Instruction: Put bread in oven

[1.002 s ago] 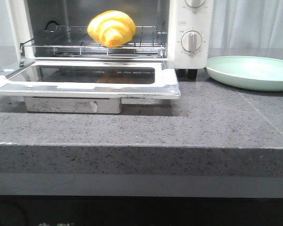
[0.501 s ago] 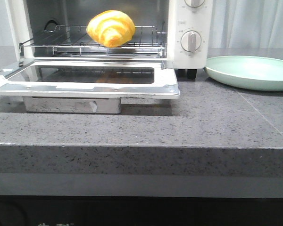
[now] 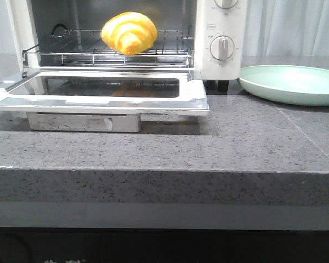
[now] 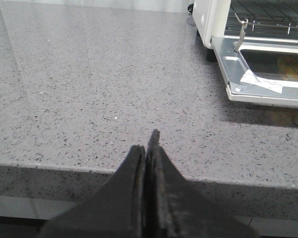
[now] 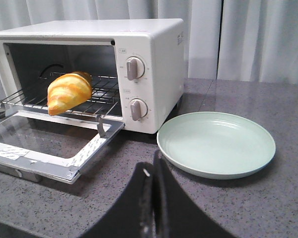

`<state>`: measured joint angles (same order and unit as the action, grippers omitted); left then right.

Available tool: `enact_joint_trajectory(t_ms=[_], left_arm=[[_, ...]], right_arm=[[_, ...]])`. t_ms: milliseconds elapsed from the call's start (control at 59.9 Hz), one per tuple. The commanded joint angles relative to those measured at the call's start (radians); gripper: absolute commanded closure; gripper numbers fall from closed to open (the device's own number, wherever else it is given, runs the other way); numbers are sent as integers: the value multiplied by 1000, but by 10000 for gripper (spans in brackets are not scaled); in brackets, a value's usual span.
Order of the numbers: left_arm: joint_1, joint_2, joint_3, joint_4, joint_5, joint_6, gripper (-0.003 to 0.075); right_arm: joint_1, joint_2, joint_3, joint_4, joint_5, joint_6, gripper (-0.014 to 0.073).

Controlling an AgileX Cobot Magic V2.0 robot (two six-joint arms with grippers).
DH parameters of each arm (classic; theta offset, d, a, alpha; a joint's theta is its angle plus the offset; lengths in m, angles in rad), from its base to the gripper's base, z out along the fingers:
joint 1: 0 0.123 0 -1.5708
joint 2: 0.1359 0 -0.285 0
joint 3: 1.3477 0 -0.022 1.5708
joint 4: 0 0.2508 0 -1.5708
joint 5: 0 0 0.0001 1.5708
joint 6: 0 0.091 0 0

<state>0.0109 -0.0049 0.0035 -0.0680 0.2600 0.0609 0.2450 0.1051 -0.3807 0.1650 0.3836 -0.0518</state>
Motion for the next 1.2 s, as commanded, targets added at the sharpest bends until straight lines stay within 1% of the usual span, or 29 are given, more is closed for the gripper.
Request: enact_joint_trajectory(t_ms=[0, 100, 150, 217, 384, 468, 635, 685, 1186], left_arm=[[2, -19, 7, -10, -81, -8, 741], [2, -19, 7, -10, -81, -8, 741], [2, -19, 7, -10, -81, -8, 741], [2, -19, 7, -10, -81, -8, 741], [2, -19, 7, -10, -81, -8, 741], [2, -19, 7, -10, -81, -8, 741], [2, -19, 7, -10, -81, -8, 741], [2, -17, 7, -10, -81, -8, 741], [2, -17, 7, -10, -81, -8, 741]], right_arm=[[-7, 9, -16, -6, -89, -7, 663], [-22, 7, 42, -12, -178, -7, 663], [-52, 7, 82, -20, -229, -7, 663], [-118, -1, 140, -30, -274, -7, 663], [-289, -78, 273, -30, -276, -7, 663], [-330, -117, 324, -30, -276, -7, 663], [-343, -137, 403, -30, -298, -7, 663], [-343, -137, 402, -30, -275, -7, 663], [-343, -137, 402, -30, -275, -7, 663]])
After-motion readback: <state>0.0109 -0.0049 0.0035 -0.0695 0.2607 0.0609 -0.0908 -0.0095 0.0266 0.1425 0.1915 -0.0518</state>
